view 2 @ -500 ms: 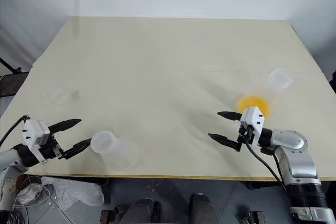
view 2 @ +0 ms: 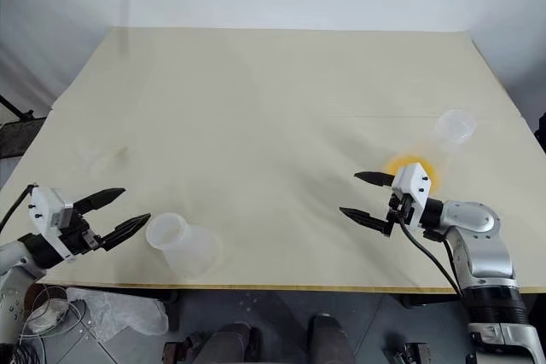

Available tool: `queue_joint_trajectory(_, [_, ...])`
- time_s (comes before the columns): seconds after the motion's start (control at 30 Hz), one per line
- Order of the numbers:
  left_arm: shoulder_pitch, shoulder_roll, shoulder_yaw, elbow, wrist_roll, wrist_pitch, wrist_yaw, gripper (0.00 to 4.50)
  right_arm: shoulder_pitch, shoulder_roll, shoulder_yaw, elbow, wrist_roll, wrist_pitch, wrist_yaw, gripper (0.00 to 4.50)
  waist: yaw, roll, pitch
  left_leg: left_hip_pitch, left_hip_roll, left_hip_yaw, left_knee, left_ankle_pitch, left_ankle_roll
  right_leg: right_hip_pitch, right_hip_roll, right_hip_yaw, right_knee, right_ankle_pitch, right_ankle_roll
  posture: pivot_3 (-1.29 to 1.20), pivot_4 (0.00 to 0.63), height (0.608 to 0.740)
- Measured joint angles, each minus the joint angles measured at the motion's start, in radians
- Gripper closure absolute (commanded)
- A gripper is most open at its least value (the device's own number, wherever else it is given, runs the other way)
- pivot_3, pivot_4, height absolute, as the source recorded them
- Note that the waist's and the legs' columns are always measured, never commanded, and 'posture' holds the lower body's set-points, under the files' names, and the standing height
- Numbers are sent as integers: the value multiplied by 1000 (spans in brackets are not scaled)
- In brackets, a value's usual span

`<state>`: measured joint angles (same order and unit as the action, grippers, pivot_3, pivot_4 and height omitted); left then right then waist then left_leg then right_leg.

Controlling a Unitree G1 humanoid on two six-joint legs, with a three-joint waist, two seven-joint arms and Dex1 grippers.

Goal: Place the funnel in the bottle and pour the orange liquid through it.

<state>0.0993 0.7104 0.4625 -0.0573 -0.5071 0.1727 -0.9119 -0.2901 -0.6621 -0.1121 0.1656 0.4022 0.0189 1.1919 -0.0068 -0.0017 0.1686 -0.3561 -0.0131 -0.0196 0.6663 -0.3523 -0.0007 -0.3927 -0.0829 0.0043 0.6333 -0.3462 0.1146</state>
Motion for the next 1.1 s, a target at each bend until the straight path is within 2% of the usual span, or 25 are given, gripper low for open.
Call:
queue_joint_trajectory(0.17, [65,12,51,-46,-38,16,-43,0,-30,0,30,27,2,16,47,16,-8,0,0,0,0,0,0,0,0,0,0,0,0,0,0,0,150,740])
queue_joint_trajectory(0.33, [240,9,151,-158,-162,25,-175,0,-46,1,40,35,44,27,157,16,-21,0,1,0,1,0,-1,-1,0,1,0,0,-3,0,0,0,150,740])
queue_joint_trajectory(0.5, [321,4,158,-287,-273,48,-282,0,-96,2,43,43,66,26,209,16,-19,1,1,0,1,0,0,-1,0,2,-1,0,-5,0,-1,0,150,740])
queue_joint_trajectory(0.63, [358,4,143,-335,-281,48,-321,0,-111,10,43,81,53,10,211,16,-21,1,1,0,1,0,-1,-1,1,2,-1,0,-5,0,-1,0,150,740])
queue_joint_trajectory(0.73, [354,7,110,-348,-271,48,-326,0,-114,15,44,92,47,1,210,16,-21,1,2,0,1,0,-1,-1,1,2,0,-1,-5,0,-1,0,150,740])
queue_joint_trajectory(1.1, [173,17,12,-341,-154,33,-232,0,-101,21,40,91,37,-17,176,16,-21,1,2,0,1,0,0,-1,0,1,0,-1,-3,0,-1,0,150,740])
